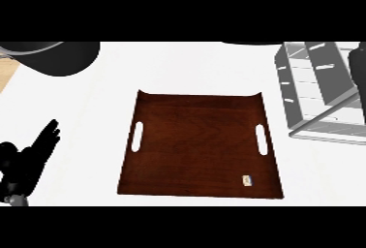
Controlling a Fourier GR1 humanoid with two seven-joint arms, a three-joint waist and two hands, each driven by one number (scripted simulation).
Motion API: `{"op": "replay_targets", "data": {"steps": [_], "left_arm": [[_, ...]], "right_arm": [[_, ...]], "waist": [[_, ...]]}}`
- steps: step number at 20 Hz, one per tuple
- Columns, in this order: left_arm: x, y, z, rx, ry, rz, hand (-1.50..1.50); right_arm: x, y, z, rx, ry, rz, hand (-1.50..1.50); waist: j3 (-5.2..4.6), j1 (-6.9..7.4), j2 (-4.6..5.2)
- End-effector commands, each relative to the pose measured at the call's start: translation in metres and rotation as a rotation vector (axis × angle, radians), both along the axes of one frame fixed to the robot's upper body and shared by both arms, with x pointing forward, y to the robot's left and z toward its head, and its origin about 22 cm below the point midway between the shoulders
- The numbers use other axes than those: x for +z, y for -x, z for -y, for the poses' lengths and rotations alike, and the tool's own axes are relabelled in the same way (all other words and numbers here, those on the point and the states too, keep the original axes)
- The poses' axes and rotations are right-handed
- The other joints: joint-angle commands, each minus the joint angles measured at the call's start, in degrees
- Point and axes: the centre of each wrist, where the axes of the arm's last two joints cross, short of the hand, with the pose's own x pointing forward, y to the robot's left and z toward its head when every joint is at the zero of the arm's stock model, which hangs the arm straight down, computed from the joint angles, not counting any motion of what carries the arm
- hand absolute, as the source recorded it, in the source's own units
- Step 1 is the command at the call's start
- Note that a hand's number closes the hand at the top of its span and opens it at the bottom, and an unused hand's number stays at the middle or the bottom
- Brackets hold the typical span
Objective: Pick the lemon from the tray and place it in the tiered basket
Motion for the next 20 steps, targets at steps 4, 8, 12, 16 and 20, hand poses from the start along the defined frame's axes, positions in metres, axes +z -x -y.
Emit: {"op": "replay_targets", "data": {"steps": [4, 8, 12, 16, 20], "left_arm": [[-0.009, 0.005, -0.005, -0.002, 0.01, -0.018, 0.0], [-0.004, -0.012, 0.023, 0.012, 0.017, -0.012, 0.0], [-0.016, 0.002, 0.005, -0.018, 0.026, -0.024, 0.0], [0.007, 0.002, -0.009, -0.007, 0.021, -0.023, 0.0], [-0.006, 0.007, -0.008, -0.001, 0.005, -0.013, 0.0]], "right_arm": [[0.039, -0.014, 0.039, -0.018, 0.289, -0.079, 1.5], [0.041, -0.019, 0.047, 0.027, 0.331, -0.084, 1.5], [0.031, -0.027, 0.069, 0.027, 0.395, -0.148, 1.5], [0.039, -0.033, 0.065, 0.025, 0.388, -0.207, 1.5], [0.014, -0.037, 0.08, -0.081, 0.284, -0.453, 1.5]], "waist": [[-0.11, 0.69, 0.14], [-0.06, -0.09, -0.11], [-0.08, 0.21, 0.06], [-0.06, 0.22, -0.11], [-0.1, 0.31, -0.05]]}}
